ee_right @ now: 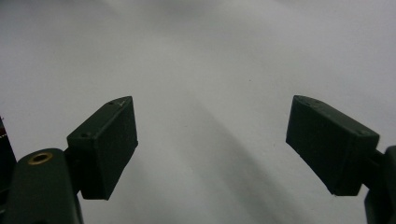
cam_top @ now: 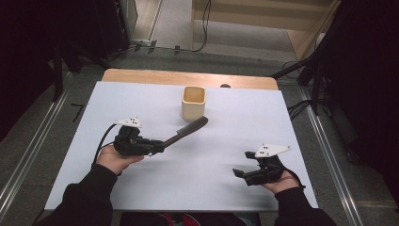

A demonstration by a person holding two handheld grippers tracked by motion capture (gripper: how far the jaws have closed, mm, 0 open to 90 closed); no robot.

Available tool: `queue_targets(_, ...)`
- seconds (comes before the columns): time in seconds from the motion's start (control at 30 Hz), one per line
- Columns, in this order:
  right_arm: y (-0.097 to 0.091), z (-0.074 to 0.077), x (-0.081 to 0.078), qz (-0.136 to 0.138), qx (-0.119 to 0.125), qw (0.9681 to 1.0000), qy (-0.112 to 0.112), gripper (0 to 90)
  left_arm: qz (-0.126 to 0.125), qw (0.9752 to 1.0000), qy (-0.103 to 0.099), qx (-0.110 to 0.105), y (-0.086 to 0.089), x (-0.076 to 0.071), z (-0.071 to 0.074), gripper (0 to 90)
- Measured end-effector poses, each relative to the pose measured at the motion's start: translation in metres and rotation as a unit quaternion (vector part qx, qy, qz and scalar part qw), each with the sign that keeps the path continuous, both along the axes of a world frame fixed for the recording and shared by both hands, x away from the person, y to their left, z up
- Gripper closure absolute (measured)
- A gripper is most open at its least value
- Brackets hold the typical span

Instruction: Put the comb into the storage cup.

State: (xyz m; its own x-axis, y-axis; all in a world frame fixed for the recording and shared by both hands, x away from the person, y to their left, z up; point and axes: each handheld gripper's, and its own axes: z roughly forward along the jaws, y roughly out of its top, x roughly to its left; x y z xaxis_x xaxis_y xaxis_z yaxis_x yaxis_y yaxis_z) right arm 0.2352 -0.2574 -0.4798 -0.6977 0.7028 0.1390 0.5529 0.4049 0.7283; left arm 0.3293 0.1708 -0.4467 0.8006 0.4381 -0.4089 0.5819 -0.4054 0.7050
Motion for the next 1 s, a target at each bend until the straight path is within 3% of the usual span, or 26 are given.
queue_targets(0.37,0.000,0.001,0.000,0.000,0.000,1.0000,-0.001,14.8,-0.001,0.9999,-0.004,-0.009,-0.030,0.004,0.003,72.9)
queue_targets(1.0,-0.002,0.002,0.001,-0.011,0.003,0.9999,-0.003,14.8,0.018,0.9992,-0.031,-0.015,-0.086,0.008,0.001,72.9)
